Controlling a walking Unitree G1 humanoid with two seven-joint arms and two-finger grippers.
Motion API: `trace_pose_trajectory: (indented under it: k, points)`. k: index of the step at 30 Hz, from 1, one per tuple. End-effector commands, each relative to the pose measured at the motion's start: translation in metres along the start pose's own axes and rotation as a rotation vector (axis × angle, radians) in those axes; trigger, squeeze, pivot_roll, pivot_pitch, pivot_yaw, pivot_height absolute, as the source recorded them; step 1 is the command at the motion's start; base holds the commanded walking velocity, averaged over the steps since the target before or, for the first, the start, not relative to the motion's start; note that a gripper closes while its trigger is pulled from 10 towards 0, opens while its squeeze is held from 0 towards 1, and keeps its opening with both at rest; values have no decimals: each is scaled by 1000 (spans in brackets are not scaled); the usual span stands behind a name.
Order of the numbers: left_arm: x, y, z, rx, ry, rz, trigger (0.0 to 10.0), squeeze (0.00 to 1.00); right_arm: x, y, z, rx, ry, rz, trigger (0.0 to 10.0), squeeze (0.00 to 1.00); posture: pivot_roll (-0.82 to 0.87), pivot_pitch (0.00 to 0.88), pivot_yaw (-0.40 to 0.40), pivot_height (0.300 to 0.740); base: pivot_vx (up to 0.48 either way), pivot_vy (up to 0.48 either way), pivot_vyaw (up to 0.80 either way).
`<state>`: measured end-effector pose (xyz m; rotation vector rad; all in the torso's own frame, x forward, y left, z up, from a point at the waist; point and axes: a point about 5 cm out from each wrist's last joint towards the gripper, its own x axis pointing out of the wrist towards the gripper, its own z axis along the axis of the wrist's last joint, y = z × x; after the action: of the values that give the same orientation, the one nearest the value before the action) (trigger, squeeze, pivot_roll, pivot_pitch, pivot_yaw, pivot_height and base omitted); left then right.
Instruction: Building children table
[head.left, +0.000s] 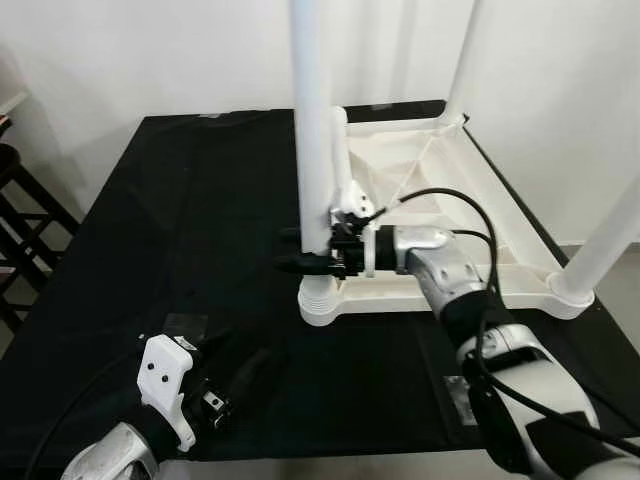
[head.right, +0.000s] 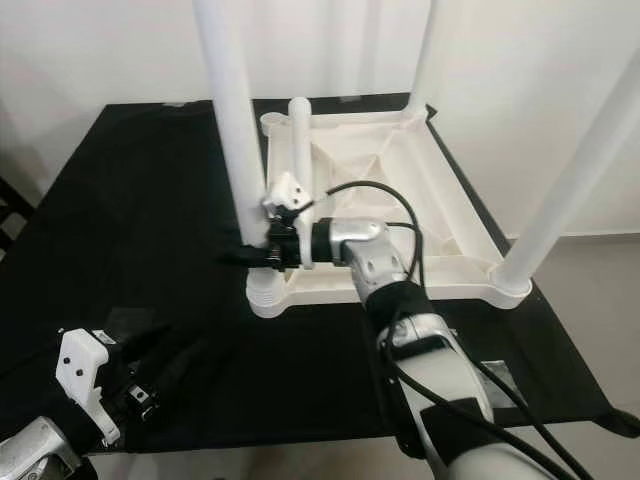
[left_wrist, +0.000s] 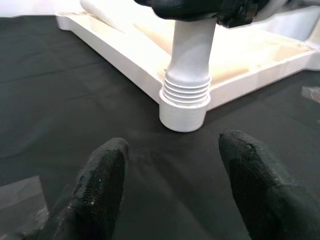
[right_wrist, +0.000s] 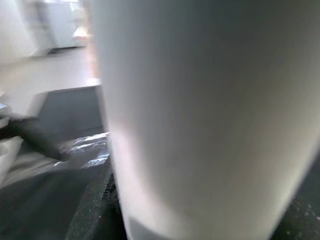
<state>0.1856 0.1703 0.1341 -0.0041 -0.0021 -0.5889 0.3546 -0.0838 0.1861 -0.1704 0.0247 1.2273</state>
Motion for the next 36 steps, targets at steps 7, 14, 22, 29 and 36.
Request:
trace_pose_trajectory:
  k: [7,14,22,29,36]
  points:
    - [-5,4,0,-10,11,-7,10000,0,5,83,-58,227,181,-587,0,0,25,121,30,740,0,0,0]
    - [1,4,0,-14,10,-19,10000,0,13,77,-53,149,201,-515,3176,0,23,108,16,740,0,0,0]
    - [5,3,0,-16,-6,-8,10000,0,22,59,-8,107,27,-354,10000,1000,22,104,10,740,0,0,0]
    - [9,3,-2,-21,-4,-11,10000,0,24,18,16,-61,-1,97,10000,0,37,85,13,740,0,0,0]
    - [11,0,-5,-34,3,-12,10000,0,30,0,13,3,55,125,4941,0,56,75,10,740,0,0,0]
